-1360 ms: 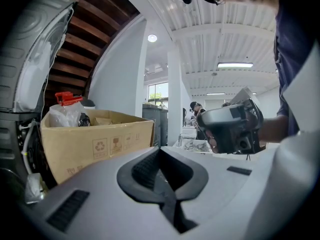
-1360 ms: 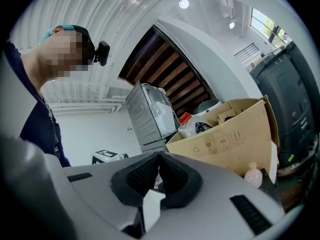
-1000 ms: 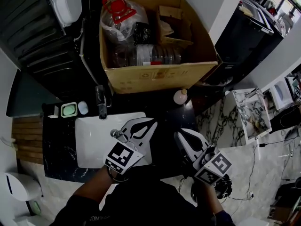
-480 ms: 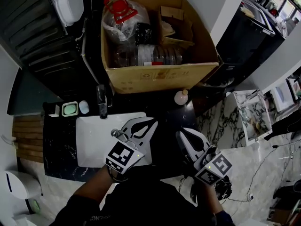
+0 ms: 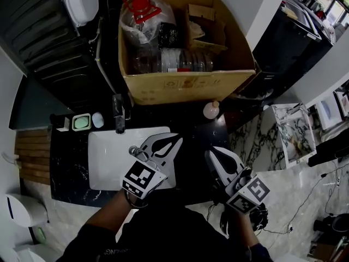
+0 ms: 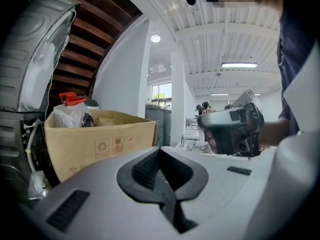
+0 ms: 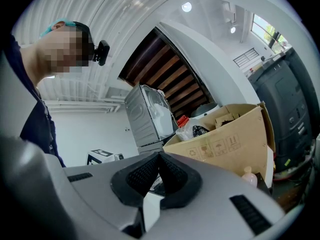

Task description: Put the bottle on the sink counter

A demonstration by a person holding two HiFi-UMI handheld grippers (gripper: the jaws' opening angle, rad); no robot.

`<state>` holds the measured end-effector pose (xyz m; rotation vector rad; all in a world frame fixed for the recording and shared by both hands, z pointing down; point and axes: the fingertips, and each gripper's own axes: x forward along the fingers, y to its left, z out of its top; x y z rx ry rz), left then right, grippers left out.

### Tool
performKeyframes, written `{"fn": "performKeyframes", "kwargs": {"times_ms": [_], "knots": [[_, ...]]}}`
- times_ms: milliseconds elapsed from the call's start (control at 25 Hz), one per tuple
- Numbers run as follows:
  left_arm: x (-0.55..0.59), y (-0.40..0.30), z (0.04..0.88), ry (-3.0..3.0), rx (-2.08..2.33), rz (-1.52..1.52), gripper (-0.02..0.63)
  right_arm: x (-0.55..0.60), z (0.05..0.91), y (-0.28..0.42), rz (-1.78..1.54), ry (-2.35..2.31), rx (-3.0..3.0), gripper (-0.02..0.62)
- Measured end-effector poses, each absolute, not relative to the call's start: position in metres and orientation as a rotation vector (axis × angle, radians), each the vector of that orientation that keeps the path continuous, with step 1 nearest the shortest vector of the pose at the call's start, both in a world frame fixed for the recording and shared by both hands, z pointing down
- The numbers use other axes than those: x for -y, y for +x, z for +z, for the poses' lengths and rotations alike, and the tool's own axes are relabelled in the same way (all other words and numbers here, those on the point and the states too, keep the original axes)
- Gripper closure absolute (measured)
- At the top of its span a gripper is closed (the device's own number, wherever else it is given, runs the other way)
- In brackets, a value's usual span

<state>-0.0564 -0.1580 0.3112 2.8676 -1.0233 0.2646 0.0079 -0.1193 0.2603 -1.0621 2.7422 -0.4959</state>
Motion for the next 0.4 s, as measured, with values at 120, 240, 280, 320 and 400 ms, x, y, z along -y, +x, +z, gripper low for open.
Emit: {"fn": "performKeyframes", "kwargs": {"times_ms": [120,240,280,320,400], "knots": [[0.1569,-0.0566,0.3118,2.864,1.032,0.265,0.598,0.1179,0.2600,0.0073,-0.502,-1.053,-2.744,0.569],[0.1556,-0.0576,0.3148,2.857,1.038,0.270,0.598,0.1165,0.2604,0.0070,-0.497,-1.050,-2.746,0.569],[0.1553,-0.0579,0.3159,2.855,1.040,0.271,0.598,0.1162,0.2608,0.0073,-0.495,-1.050,-2.747,0.569],[0.1551,-0.0580,0.3168,2.852,1.042,0.272,0.598,0.1159,0.2612,0.0077,-0.493,-1.051,-2.748,0.569],[0.1549,-0.0579,0.3182,2.847,1.047,0.273,0.598,0.1154,0.2623,0.0087,-0.490,-1.051,-2.751,0.569]]}}
